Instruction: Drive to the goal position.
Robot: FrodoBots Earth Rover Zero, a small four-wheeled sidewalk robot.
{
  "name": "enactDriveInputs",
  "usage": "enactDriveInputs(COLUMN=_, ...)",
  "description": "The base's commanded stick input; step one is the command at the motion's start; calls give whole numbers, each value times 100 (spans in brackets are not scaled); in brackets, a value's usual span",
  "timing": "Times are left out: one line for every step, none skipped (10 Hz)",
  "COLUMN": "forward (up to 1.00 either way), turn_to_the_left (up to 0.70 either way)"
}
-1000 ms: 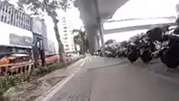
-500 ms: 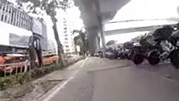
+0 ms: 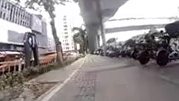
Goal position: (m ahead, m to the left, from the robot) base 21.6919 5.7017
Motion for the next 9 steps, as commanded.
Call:
enactDriveInputs(forward=70, turn_to_the_left=0)
enactDriveInputs(forward=70, turn_to_the_left=0)
enactDriveInputs(forward=70, turn_to_the_left=-5)
enactDriveInputs(forward=70, turn_to_the_left=-13)
enactDriveInputs(forward=70, turn_to_the_left=-14)
enactDriveInputs(forward=70, turn_to_the_left=-14)
enactDriveInputs(forward=70, turn_to_the_left=-14)
enactDriveInputs(forward=70, turn_to_the_left=-14)
enactDriveInputs(forward=70, turn_to_the_left=-14)
